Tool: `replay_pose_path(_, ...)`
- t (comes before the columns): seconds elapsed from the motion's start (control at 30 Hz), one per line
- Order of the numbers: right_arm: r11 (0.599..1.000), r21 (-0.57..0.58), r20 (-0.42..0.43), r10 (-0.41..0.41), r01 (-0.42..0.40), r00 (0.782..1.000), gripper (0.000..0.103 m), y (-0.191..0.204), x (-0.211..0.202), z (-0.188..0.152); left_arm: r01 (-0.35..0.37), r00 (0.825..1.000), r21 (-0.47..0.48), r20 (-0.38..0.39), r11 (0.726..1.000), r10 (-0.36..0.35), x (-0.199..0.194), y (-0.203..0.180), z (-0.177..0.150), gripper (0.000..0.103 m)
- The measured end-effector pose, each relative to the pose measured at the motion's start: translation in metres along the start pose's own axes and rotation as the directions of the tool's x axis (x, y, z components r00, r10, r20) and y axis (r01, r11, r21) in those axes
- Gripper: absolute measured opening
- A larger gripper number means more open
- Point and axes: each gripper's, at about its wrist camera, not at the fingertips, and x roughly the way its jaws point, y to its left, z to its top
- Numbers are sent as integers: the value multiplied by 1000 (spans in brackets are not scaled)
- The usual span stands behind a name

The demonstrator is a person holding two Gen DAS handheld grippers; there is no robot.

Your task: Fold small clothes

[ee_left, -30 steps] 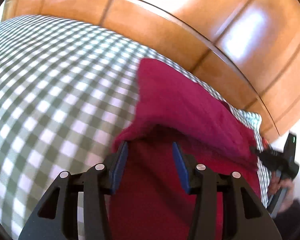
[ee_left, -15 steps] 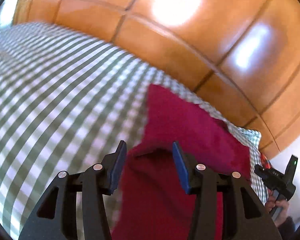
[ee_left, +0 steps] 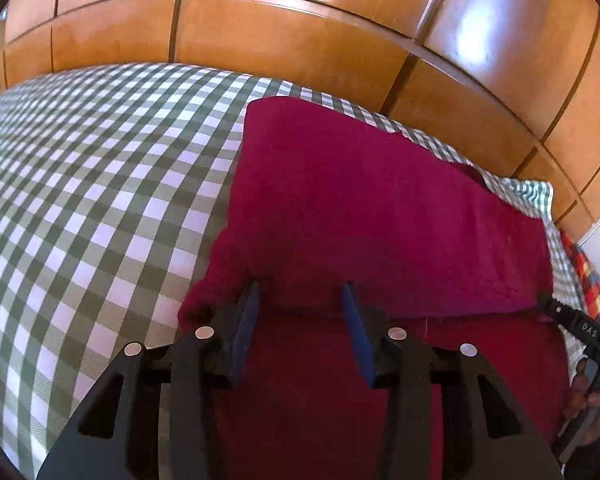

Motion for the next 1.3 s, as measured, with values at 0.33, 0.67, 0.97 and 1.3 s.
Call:
replay_pose_path(0.33, 1000, 4, -15, 18, -18, 1000, 58, 8, -15, 1, 40, 999, -65, 6, 997, -40, -33, 17, -15, 48)
replay_pose_path(0.67, 999, -39, -102, -41, 38, 994, 77, -7, -69, -55, 84, 996, -62, -39, 995, -86, -96, 73, -70, 48)
replay_pose_path(0.97, 998, -66, -265, -17, 0, 964, 71, -19, -140, -147, 163, 979, 78, -134, 984, -151, -145, 65, -134, 48)
replay_pose_path(1.3, 996, -44, -399, 58, -82, 915, 11, -3, -151, -197, 169, 968, 123, -207, 978, -141, -162, 49, -170, 10)
